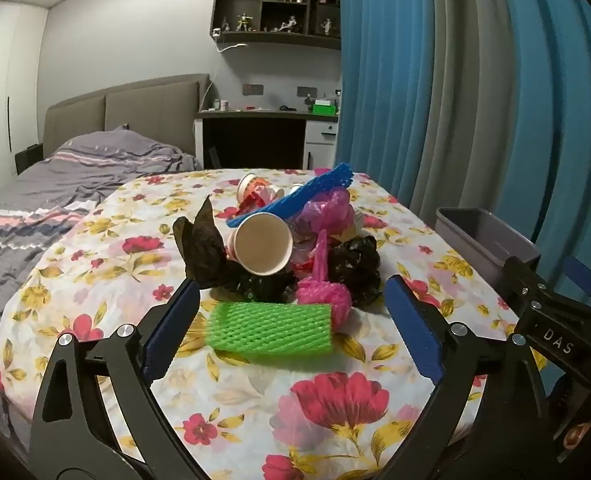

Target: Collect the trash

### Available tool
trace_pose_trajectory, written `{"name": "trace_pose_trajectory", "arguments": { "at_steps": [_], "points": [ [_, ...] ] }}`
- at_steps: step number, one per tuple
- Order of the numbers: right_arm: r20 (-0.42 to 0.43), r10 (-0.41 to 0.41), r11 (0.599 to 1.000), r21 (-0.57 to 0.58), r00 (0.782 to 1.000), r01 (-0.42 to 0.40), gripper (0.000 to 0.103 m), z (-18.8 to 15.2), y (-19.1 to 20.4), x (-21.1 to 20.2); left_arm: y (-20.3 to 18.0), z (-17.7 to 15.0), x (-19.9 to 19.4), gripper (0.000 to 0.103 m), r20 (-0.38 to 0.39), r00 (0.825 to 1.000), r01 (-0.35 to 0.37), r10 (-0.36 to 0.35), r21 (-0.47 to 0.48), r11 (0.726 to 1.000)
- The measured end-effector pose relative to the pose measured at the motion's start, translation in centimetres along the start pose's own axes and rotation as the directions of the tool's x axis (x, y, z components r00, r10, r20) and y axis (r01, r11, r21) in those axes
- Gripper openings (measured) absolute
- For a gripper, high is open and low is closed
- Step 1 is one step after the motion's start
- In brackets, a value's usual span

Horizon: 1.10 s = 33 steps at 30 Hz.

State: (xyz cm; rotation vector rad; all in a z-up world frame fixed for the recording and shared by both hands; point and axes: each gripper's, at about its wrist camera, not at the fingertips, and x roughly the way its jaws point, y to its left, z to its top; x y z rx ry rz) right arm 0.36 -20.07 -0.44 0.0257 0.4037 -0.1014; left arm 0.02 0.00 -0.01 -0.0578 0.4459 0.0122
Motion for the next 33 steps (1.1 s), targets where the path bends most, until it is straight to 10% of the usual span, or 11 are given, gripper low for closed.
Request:
{"name": "trace_pose_trajectory", "arguments": {
  "at_steps": [33],
  "points": [
    [0.009, -0.006, 1.000, 0.002, 1.000, 0.006, 0.098, 0.13, -0.11, -0.32, -0.25, -0.24, 0.16, 0.093, -0.008, 1.000, 0.005, -0.005, -0.008, 1.000]
  ]
}}
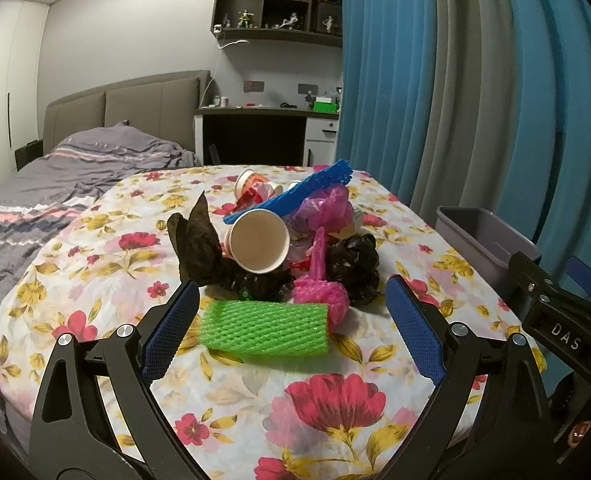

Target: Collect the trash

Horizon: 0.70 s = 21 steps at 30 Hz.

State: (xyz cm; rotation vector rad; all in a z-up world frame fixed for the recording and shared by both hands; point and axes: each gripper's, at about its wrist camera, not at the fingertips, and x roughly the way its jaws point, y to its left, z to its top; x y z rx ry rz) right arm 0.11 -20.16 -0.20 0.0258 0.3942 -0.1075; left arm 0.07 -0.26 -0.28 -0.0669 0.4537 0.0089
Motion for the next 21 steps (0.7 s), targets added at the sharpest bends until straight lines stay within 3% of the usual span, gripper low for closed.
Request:
{"name": "trace_pose_trajectory", "arguments": {
  "at_steps": [21],
  "points": [
    [0.007, 0.002, 1.000, 0.015, 1.000, -0.002, 0.098, 0.33, -0.03, 0.21, 0.02, -0.05, 0.13, 0.093, -0.002, 1.000, 0.000, 0.000, -0.001, 1.000]
  ]
}}
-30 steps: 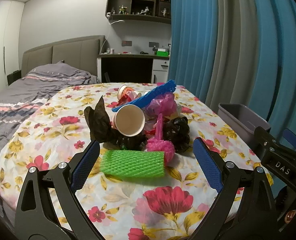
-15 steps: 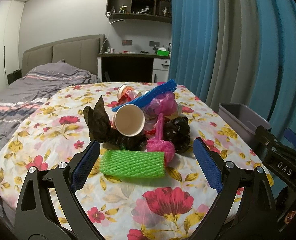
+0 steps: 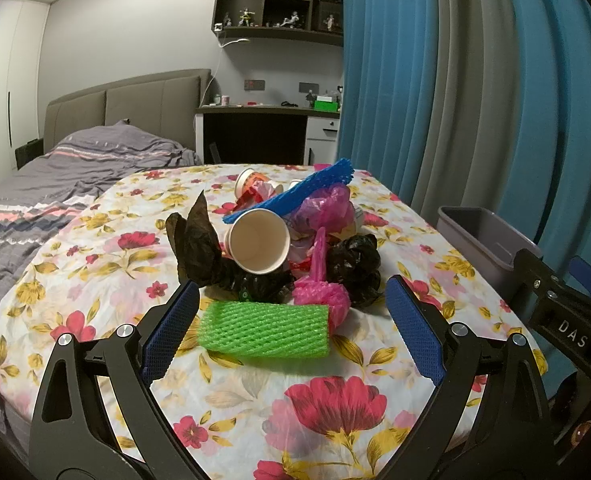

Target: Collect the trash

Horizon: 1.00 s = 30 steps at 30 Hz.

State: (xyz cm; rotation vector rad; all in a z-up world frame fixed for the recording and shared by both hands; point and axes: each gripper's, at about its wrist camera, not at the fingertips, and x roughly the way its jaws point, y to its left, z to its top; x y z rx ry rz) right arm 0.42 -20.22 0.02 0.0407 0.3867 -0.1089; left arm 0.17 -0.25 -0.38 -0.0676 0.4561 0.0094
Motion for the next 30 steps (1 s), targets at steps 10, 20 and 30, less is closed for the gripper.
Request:
{"name": "trace_pose_trajectory", "arguments": {
  "at_steps": [10, 20, 30],
  "points": [
    [0.005, 0.003, 1.000, 0.005, 1.000, -0.003, 0.098, -0.07, -0.14, -0.01, 0.00, 0.01, 0.02, 0.093, 0.000, 1.000, 0.001, -0.001, -0.001, 1.000],
    [0.006, 0.005, 1.000, 0.006, 1.000, -0.005, 0.098, -0.08, -0.10, -0.01, 0.02, 0.00, 0.01, 0.093, -0.001, 1.000, 0.002, -0.002, -0.001, 1.000],
    [0.006, 0.009, 1.000, 0.009, 1.000, -0.009, 0.098, -0.14, -0.21, 0.13, 0.00, 0.00, 0.06, 0.093, -0.001, 1.000, 0.000, 0.000, -0.002, 1.000]
  ]
}}
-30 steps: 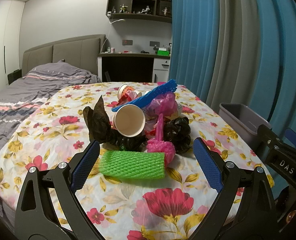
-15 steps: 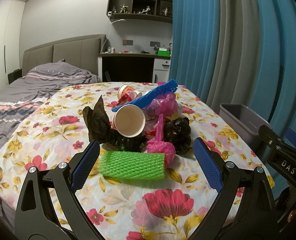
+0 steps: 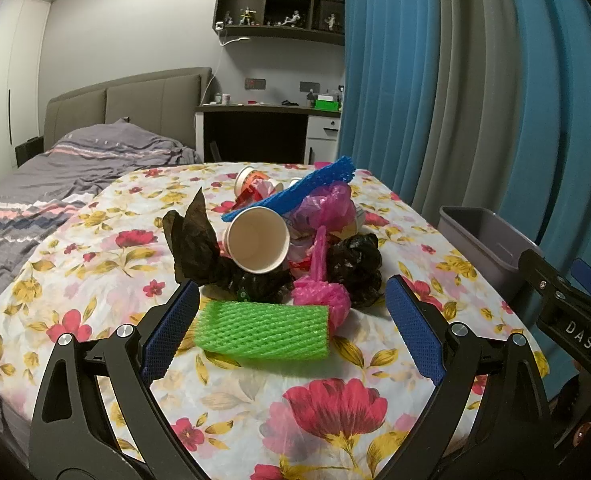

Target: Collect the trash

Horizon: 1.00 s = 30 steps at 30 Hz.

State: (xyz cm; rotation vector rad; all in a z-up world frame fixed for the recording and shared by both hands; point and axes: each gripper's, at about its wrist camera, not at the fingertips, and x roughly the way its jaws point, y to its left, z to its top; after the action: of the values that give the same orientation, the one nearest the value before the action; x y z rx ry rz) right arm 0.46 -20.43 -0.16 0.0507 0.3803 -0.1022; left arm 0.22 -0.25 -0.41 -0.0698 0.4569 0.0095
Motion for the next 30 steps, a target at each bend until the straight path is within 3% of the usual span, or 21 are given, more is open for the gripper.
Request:
{"name": "trace_pose_trajectory", "arguments": {
  "at_steps": [18, 30],
  "points": [
    [-0.001, 0.005, 1.000, 0.002, 1.000, -0.005, 0.098, -0.1, 0.1, 0.3, 0.7, -0.6, 1.3, 0.093, -0.005, 1.000, -0.010, 0.010, -0.015, 1.000],
    [-0.008, 0.055, 0.998, -0.015, 0.998, -0.055, 0.098, -1.3, 2.0, 2.0, 4.6, -2.3, 2.8, 0.093, -0.028, 0.999, -0.019, 0.018, -0.048, 0.999]
  ]
}}
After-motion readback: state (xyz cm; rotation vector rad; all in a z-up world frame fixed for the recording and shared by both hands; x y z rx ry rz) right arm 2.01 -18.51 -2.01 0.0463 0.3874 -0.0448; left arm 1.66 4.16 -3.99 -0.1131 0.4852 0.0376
